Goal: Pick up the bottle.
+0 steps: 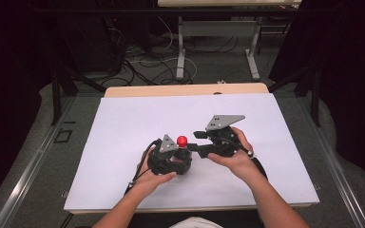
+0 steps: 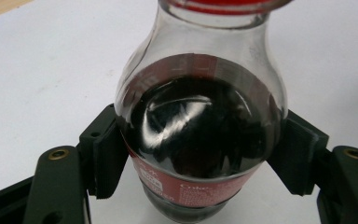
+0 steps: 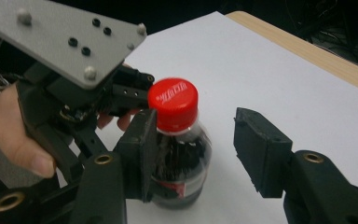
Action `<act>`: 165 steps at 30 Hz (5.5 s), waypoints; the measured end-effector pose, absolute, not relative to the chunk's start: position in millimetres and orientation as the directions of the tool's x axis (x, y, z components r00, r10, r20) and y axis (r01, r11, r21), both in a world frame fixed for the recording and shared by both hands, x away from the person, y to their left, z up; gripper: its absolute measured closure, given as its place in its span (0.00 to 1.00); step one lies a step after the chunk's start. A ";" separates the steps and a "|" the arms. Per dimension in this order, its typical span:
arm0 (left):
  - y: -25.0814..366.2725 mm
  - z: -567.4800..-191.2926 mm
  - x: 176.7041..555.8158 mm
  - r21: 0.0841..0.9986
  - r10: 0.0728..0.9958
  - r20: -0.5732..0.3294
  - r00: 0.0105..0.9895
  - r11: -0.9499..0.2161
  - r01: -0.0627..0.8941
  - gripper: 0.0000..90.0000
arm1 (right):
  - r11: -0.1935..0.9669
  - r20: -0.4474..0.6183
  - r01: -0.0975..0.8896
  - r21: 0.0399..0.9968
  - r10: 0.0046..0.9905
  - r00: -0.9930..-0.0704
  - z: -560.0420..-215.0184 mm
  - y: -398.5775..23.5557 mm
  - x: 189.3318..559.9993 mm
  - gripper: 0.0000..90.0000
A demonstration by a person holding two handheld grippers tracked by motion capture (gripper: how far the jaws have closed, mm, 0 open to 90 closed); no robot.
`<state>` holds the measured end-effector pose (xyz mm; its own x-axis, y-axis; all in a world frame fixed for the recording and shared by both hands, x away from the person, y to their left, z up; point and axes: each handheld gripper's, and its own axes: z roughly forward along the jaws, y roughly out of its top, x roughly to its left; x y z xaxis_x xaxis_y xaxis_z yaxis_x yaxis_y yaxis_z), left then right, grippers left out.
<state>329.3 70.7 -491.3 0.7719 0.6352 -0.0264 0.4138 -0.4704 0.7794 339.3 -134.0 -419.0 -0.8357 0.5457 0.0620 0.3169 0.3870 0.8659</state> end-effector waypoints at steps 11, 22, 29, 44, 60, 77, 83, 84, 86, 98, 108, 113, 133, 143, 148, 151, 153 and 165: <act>61.6 -492.2 322.4 0.768 0.595 -0.020 0.803 -0.505 0.393 0.33 | 0.400 0.096 0.340 0.851 0.517 -0.850 -417.8 -122.3 338.3 0.64; 59.9 -488.9 317.7 0.782 0.594 -0.019 0.804 -0.493 0.382 0.33 | 0.423 0.087 0.356 0.833 0.536 -0.840 -416.1 -107.6 338.6 0.66; 60.5 -487.6 317.0 0.783 0.592 -0.020 0.806 -0.491 0.381 0.33 | 0.442 0.075 0.355 0.824 0.536 -0.841 -414.9 -104.6 338.8 0.68; 62.8 -487.2 315.7 0.783 0.586 -0.024 0.810 -0.493 0.379 0.33 | 0.503 0.074 0.304 0.809 0.425 -0.902 -412.1 -106.3 349.2 0.69; 61.1 -482.9 309.9 0.794 0.536 -0.027 0.844 -0.501 0.344 0.33 | 0.679 0.031 0.068 0.731 0.067 -0.997 -395.1 -105.8 366.2 0.69; 56.7 -482.0 305.7 0.784 0.476 -0.021 0.879 -0.538 0.310 0.33 | 0.758 0.012 -0.199 0.621 -0.263 -0.965 -384.8 -98.6 376.6 0.68; 57.7 -483.0 307.1 0.781 0.484 -0.032 0.874 -0.533 0.324 0.33 | 0.743 -0.045 -0.266 0.615 -0.304 -0.952 -382.9 -96.9 375.1 0.59; 57.3 -484.1 307.1 0.785 0.498 -0.026 0.867 -0.526 0.326 0.33 | 0.742 -0.034 -0.240 0.626 -0.281 -0.959 -382.4 -97.2 375.0 0.55; 57.8 -484.2 307.7 0.785 0.508 -0.029 0.861 -0.521 0.334 0.33 | 0.751 -0.014 -0.183 0.634 -0.226 -0.974 -380.2 -97.6 375.4 0.49; 67.6 -480.8 313.0 0.797 0.589 -0.020 0.808 -0.478 0.368 0.33 | 0.806 -0.092 0.111 0.581 0.201 -0.975 -372.7 -93.2 349.7 0.48; 66.5 -482.1 311.5 0.808 0.647 -0.016 0.762 -0.441 0.392 0.33 | 0.688 -0.014 0.328 0.647 0.441 -0.897 -373.1 -85.1 339.2 0.56; 66.3 -482.1 311.0 0.805 0.652 -0.012 0.758 -0.443 0.394 0.33 | 0.662 -0.022 0.349 0.663 0.483 -0.875 -375.1 -81.8 338.5 0.63; 65.2 -479.1 306.7 0.810 0.589 -0.002 0.808 -0.472 0.347 0.33 | 0.801 -0.019 0.043 0.597 0.067 -0.998 -367.5 -89.8 364.8 0.68; 57.8 -478.9 298.5 0.805 0.537 0.006 0.844 -0.504 0.314 0.33 | 0.789 -0.051 -0.313 0.529 -0.338 -0.940 -362.3 -89.2 372.1 0.67; 60.5 -476.8 300.9 0.801 0.541 -0.015 0.841 -0.497 0.334 0.33 | 0.806 -0.036 -0.260 0.532 -0.285 -0.958 -361.1 -89.4 371.7 0.60; 61.5 -477.9 301.8 0.807 0.573 -0.028 0.819 -0.471 0.356 0.33 | 0.835 0.016 -0.089 0.543 -0.117 -0.993 -357.9 -89.3 370.0 0.45; 62.0 -478.0 301.9 0.807 0.582 -0.041 0.812 -0.460 0.371 0.33 | 0.845 0.012 0.001 0.535 -0.006 -1.000 -353.7 -89.4 366.9 0.45; 67.7 -476.0 306.6 0.806 0.640 -0.043 0.767 -0.432 0.405 0.33 | 0.770 -0.045 0.330 0.547 0.421 -0.906 -351.0 -77.1 335.1 0.56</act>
